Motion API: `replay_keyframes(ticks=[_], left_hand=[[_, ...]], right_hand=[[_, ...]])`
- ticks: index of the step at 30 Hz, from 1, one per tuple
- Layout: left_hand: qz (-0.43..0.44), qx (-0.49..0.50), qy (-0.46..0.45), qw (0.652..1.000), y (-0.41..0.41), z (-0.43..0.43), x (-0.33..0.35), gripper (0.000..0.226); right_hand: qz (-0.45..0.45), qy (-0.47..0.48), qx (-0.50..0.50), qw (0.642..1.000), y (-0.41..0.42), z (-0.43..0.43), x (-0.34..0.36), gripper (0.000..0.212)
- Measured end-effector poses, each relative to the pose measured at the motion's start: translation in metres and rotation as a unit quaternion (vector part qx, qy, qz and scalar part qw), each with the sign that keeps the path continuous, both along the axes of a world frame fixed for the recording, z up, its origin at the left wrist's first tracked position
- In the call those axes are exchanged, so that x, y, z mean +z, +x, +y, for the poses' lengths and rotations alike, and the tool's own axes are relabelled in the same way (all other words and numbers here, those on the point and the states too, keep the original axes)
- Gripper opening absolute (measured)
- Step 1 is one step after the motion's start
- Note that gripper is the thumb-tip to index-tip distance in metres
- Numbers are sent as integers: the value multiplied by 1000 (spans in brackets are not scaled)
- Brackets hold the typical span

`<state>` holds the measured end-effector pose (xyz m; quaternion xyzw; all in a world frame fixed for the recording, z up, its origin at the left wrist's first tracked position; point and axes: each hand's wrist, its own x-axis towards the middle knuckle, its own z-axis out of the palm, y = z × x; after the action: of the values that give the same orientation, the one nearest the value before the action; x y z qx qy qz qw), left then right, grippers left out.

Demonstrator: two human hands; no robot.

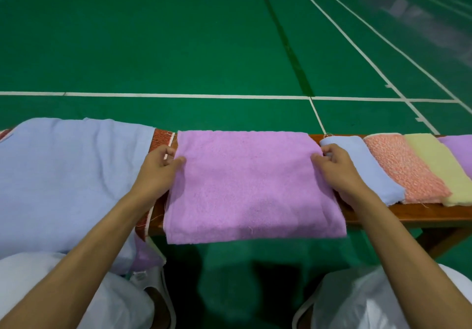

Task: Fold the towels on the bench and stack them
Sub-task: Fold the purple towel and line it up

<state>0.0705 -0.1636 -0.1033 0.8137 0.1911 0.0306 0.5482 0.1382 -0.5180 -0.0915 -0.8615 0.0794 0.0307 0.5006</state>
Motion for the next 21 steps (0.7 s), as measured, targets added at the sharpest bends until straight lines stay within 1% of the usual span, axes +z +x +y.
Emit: replay_keyframes(ticks=[1,2,4,6,8,9,13,15,18,21], left_hand=[[14,-4,-38,999,0,2,4,16],[19,-12,-72,997,-1,4,9,19],[17,-43,-110,993,-4,10,18,36],[1,-73,-113,991,-7,18,27,43],[-11,-87,-93,992,-9,26,33,38],[-13,-91,-68,993,-10,30,34,35],[-26,-116,8,993,-18,38,38,22],[-36,-125,42,991,-21,40,42,18],[-36,-117,118,985,-22,39,45,23],[-28,-101,158,982,-18,35,41,20]], right_hand=[[8,56,3,998,-3,-3,4,19],[10,99,16,995,-5,-8,7,27],[5,166,64,984,-7,-18,10,45],[7,220,95,971,-9,-26,14,51],[7,243,95,965,-11,-33,18,48],[1,236,94,967,-11,-36,19,46],[-43,124,110,985,-15,-44,28,38],[-59,43,116,991,-18,-46,33,32],[-85,-99,115,985,-20,-48,38,24],[-81,-159,130,975,-19,-50,41,7]])
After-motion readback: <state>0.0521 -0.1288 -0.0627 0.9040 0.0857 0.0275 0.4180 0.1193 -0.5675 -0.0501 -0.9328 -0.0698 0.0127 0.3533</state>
